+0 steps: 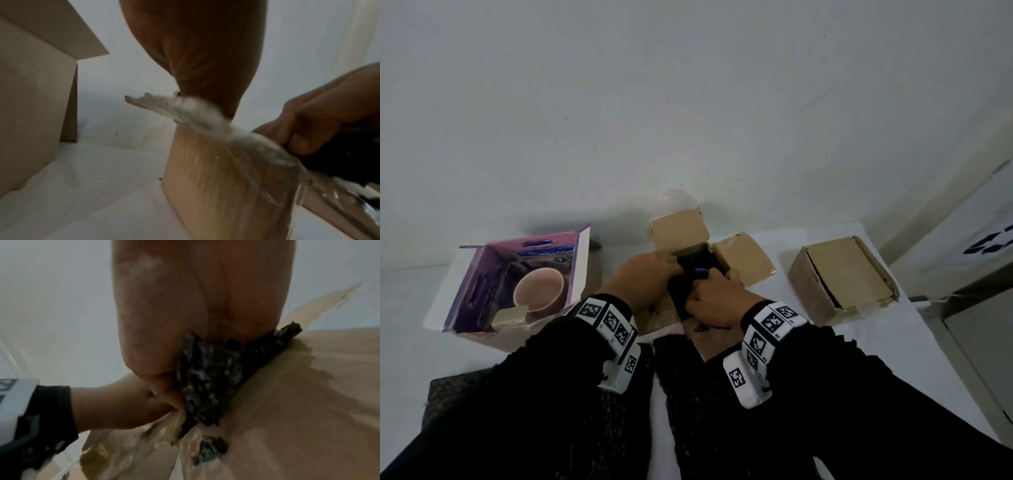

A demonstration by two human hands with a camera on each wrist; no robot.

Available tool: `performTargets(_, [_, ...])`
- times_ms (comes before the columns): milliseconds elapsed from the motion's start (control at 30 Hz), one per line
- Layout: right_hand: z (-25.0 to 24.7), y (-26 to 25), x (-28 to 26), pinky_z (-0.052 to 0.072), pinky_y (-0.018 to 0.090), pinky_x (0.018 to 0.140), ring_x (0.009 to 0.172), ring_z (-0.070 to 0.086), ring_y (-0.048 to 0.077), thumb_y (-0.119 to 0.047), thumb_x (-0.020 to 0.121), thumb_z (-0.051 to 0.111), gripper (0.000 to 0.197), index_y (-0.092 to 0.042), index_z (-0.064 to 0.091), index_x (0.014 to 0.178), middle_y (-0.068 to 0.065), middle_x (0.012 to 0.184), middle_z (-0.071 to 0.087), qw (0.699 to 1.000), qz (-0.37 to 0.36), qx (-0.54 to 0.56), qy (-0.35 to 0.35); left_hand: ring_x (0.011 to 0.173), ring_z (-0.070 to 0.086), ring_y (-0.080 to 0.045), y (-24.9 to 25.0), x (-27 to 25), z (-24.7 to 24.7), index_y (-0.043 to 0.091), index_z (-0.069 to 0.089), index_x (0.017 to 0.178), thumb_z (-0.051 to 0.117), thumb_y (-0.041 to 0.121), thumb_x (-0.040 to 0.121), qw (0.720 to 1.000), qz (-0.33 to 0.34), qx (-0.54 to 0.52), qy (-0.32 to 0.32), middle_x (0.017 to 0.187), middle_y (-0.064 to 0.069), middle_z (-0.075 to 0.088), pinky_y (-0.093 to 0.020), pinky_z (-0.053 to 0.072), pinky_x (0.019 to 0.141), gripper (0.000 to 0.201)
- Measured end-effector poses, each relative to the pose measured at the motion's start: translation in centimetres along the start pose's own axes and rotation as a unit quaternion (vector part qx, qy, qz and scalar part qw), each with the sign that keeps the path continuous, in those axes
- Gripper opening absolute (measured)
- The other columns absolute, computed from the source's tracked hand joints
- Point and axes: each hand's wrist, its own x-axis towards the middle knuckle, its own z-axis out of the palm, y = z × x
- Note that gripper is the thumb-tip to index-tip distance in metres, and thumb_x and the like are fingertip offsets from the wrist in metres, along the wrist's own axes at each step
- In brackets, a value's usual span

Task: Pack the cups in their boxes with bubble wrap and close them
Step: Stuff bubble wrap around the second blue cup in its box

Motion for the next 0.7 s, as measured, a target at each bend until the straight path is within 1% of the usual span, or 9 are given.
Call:
performTargets(100, [-0.3, 0.0, 0.3, 0.014, 0.053, 0.103, 0.118, 0.033, 0.027, -0.034, 0.094, 0.032, 0.038, -0.018, 0.063, 0.079, 0.002, 0.107, 0.059, 1.0, 0.004, 0.008, -0.014, 0.103, 0.053, -0.028, -0.2, 0.2, 0.5, 0.027, 0.076, 0.093, 0.074, 0.02, 0.075, 0.998, -0.038, 0.046, 0.027, 0.1, 0.004, 0.069, -0.04, 0.041, 0.083, 0.019])
performTargets(200, [0.2, 0.5, 0.3, 0.018, 0.05, 0.099, 0.116, 0.036, 0.026, -0.037, 0.094, 0.033, 0.04, -0.019, 0.064, 0.075, 0.0, 0.102, 0.06, 1.0, 0.011, 0.027, -0.001, 0.098, 0.052, -0.033, -0.5, 0.7, 0.1, 0.013, 0.069, 0.105, 0.079, 0.021, 0.073, 0.99, -0.126, -0.016, 0.069, 0.109, -0.011, 0.057, -0.041, 0.047, 0.073, 0.035])
performTargets(267, [0.6, 0.7, 0.2, 0.019, 0.049, 0.097, 0.114, 0.037, 0.025, -0.037, 0.095, 0.033, 0.041, -0.018, 0.065, 0.077, -0.001, 0.1, 0.059, 0.999, 0.011, 0.035, 0.008, 0.1, 0.055, -0.032, -0.3, 1.2, -0.6, 0.012, 0.062, 0.111, 0.074, 0.025, 0.081, 0.985, -0.157, -0.04, 0.053, 0.112, -0.011, 0.056, -0.04, 0.046, 0.071, 0.035])
performTargets(400, [0.9, 0.7, 0.1, 0.02, 0.048, 0.096, 0.115, 0.04, 0.026, -0.035, 0.095, 0.036, 0.038, -0.021, 0.057, 0.067, -0.002, 0.096, 0.058, 0.998, 0.004, 0.048, 0.032, 0.091, 0.06, -0.025, 0.3, 1.3, -0.7, 0.015, 0.056, 0.107, 0.054, 0.025, 0.096, 0.993, -0.108, 0.054, 0.017, 0.106, -0.005, 0.059, -0.031, 0.036, 0.061, 0.015])
performTargets(500, [1.3, 0.7, 0.2, 0.019, 0.047, 0.094, 0.122, 0.038, 0.026, -0.034, 0.093, 0.038, 0.032, -0.026, 0.066, 0.081, -0.003, 0.103, 0.06, 0.997, -0.003, 0.047, 0.061, 0.092, 0.062, -0.023, 0.1, 1.0, -0.9, 0.018, 0.058, 0.11, 0.045, 0.018, 0.097, 0.993, -0.073, 0.092, 0.0, 0.106, -0.001, 0.062, -0.03, 0.034, 0.061, 0.018])
performTargets(567, [1.7, 0.7, 0.1, 0.021, 0.045, 0.092, 0.122, 0.041, 0.024, -0.035, 0.09, 0.044, 0.022, -0.029, 0.063, 0.098, -0.003, 0.105, 0.06, 0.993, -0.008, 0.043, 0.107, 0.096, 0.061, -0.021, -0.1, 0.7, -0.7, 0.023, 0.06, 0.112, 0.043, 0.016, 0.093, 0.993, -0.027, 0.116, -0.026, 0.105, 0.002, 0.065, -0.031, 0.039, 0.073, 0.026])
performTargets(600, [2.0, 0.7, 0.0, 0.023, 0.044, 0.092, 0.118, 0.044, 0.024, -0.035, 0.088, 0.046, 0.02, -0.027, 0.057, 0.103, -0.003, 0.102, 0.059, 0.99, -0.006, 0.047, 0.133, 0.098, 0.06, -0.02, -0.2, 0.6, -0.3, 0.025, 0.06, 0.112, 0.042, 0.019, 0.091, 0.99, -0.004, 0.131, -0.044, 0.103, 0.003, 0.067, -0.034, 0.038, 0.088, 0.028])
performTargets(667, [2.6, 0.7, -0.1, 0.026, 0.041, 0.09, 0.108, 0.049, 0.022, -0.037, 0.085, 0.05, 0.024, -0.025, 0.046, 0.106, -0.004, 0.099, 0.055, 0.982, 0.004, 0.061, 0.179, 0.1, 0.06, -0.019, -0.4, 0.2, 0.5, 0.023, 0.056, 0.117, 0.032, 0.025, 0.088, 0.991, 0.011, 0.118, -0.064, 0.098, 0.003, 0.068, -0.039, 0.018, 0.112, 0.038])
performTargets(700, [2.8, 0.7, 0.0, 0.027, 0.04, 0.09, 0.107, 0.048, 0.021, -0.038, 0.084, 0.052, 0.029, -0.024, 0.045, 0.108, -0.003, 0.104, 0.054, 0.978, 0.01, 0.067, 0.197, 0.099, 0.061, -0.02, -0.5, 0.0, 0.8, 0.021, 0.055, 0.119, 0.026, 0.026, 0.085, 0.992, 0.007, 0.101, -0.071, 0.095, 0.002, 0.067, -0.041, 0.007, 0.116, 0.045])
